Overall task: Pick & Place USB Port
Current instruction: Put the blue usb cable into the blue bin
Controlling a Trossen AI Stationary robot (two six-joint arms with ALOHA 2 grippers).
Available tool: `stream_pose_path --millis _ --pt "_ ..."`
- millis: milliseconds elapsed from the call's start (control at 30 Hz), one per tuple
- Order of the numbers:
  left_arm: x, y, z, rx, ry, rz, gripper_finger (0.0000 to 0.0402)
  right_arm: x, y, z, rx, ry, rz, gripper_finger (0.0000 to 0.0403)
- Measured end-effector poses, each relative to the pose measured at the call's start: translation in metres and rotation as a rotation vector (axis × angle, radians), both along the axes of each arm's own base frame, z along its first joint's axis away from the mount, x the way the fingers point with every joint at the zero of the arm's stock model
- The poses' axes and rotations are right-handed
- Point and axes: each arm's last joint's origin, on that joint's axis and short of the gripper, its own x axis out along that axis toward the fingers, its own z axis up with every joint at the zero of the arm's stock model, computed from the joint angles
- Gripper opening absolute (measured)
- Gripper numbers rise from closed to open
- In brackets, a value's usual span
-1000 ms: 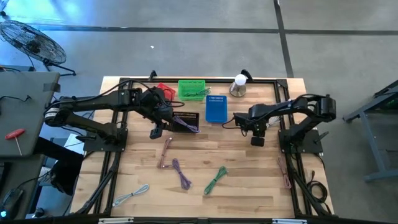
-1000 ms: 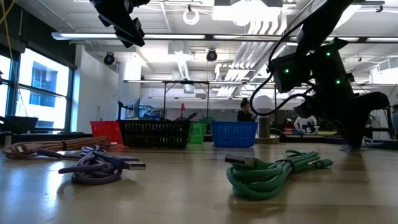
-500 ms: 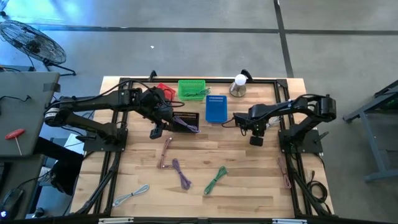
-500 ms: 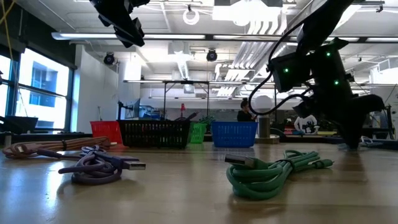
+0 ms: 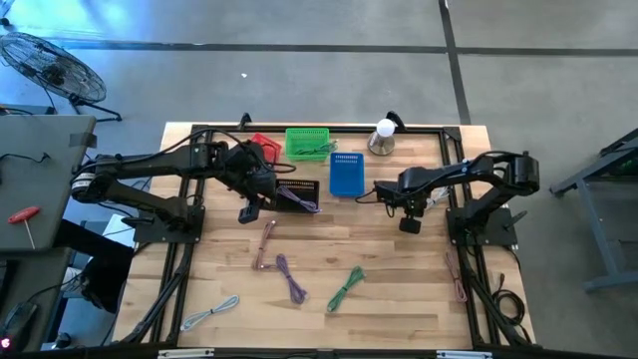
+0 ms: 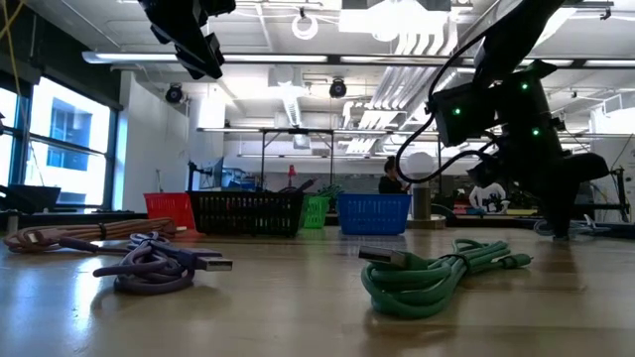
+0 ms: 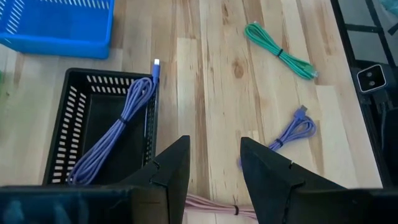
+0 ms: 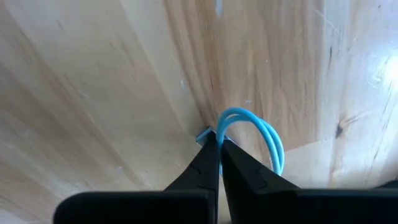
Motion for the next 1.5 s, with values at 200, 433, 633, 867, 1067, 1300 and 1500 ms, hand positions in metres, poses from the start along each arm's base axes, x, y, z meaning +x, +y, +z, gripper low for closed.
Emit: stream_pose_path --millis 200,433,633,867,1067,1300,1500 --pt "0.000 0.000 0.000 -0.003 -0.001 -0.003 0.0138 0.020 0.008 0.014 -0.007 -0.069 0.044 0.0001" --pt "0.000 0.000 0.000 -0.003 -0.001 -0.003 0.0138 0.053 0.021 0.052 -0.086 -0.178 0.143 0.0001" --pt "0.000 0.000 0.000 -0.005 0.004 -0.003 0.0138 0.080 0.036 0.101 -0.177 -0.307 0.216 0.0000" --pt "-0.001 0.000 0.000 -0.010 0.008 0.015 0.0138 0.117 0.037 0.165 -0.295 -0.660 0.286 0.0000" --pt "-0.005 -0.001 0.000 -0.012 0.029 0.018 0.0138 0.141 0.016 0.203 -0.301 -0.999 0.280 0.0000" --pt "-0.011 -0.002 0.000 -0.018 0.061 0.019 0.0138 0.141 -0.026 0.193 -0.265 -1.106 0.108 0.0000" --pt "-0.012 -0.002 0.000 -0.019 0.064 0.015 0.0138 0.138 -0.040 0.156 -0.166 -1.160 0.012 0.0000"
